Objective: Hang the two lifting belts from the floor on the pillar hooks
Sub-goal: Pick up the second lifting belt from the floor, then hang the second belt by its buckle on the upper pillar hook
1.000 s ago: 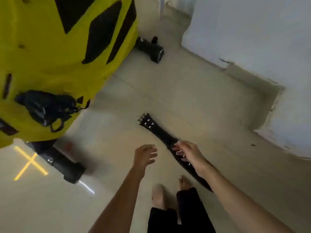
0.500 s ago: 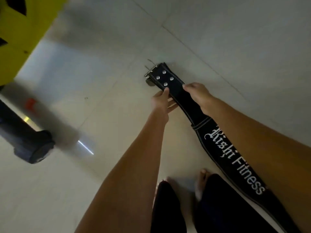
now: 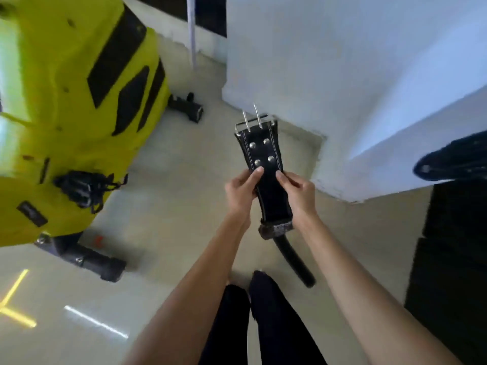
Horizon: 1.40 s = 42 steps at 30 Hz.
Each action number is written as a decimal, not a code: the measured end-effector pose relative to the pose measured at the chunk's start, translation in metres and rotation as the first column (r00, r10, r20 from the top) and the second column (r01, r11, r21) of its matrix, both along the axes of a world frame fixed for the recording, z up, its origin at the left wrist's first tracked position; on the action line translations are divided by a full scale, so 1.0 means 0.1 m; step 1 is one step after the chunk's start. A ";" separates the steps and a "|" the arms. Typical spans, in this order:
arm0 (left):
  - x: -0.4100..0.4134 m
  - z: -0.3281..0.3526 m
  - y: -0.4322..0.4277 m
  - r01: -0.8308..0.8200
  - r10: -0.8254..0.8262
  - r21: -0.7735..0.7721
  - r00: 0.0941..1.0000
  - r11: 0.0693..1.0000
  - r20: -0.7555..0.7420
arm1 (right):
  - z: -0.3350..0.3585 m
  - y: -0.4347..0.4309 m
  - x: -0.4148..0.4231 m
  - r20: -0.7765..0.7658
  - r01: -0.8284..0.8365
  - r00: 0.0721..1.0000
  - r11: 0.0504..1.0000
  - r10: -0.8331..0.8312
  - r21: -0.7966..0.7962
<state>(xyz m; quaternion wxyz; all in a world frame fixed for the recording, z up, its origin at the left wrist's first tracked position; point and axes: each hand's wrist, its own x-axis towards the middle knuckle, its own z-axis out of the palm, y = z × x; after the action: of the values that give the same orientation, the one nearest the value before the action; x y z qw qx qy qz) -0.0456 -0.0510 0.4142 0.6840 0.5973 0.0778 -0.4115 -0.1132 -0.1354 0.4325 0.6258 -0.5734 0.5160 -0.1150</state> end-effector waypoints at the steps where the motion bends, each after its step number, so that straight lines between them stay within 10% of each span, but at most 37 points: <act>1: -0.12 0.27 -0.04 0.074 -0.072 -0.017 0.993 0.997 0.088 | 0.33 -0.05 -0.08 0.070 0.077 0.995 0.997 -0.075 -0.015; 8: -0.52 1.83 -0.33 0.332 -0.285 0.025 0.765 0.943 0.578 | 1.87 -0.42 -0.70 0.439 0.245 0.876 0.968 -0.201 -0.046; 12: -0.90 2.48 -0.54 0.240 -0.098 -0.114 0.720 0.964 0.687 | 2.39 -0.42 -1.18 0.534 0.243 0.825 0.969 -0.185 -0.040; 16: -1.53 2.36 -0.28 0.327 -0.298 0.107 0.616 0.939 0.729 | 2.61 -0.45 -1.68 0.573 0.223 0.803 0.974 -0.165 -0.032; 23: -1.96 3.24 -0.42 0.171 0.034 -0.238 0.742 0.956 0.670 | 2.82 -0.37 -2.12 0.552 0.108 0.832 0.955 0.065 -0.275; 42: -2.35 3.85 -0.95 0.322 -0.035 -0.528 0.876 0.786 0.481 | 2.62 -0.60 -3.15 0.429 0.105 0.890 0.846 0.154 -0.523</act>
<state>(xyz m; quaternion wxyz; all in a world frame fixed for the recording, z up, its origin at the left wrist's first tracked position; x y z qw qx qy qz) -0.2808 -0.1461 0.7990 0.7914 0.4357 -0.2721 -0.3314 -0.4281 -0.1949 0.6946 0.5463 -0.6877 0.2948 -0.3763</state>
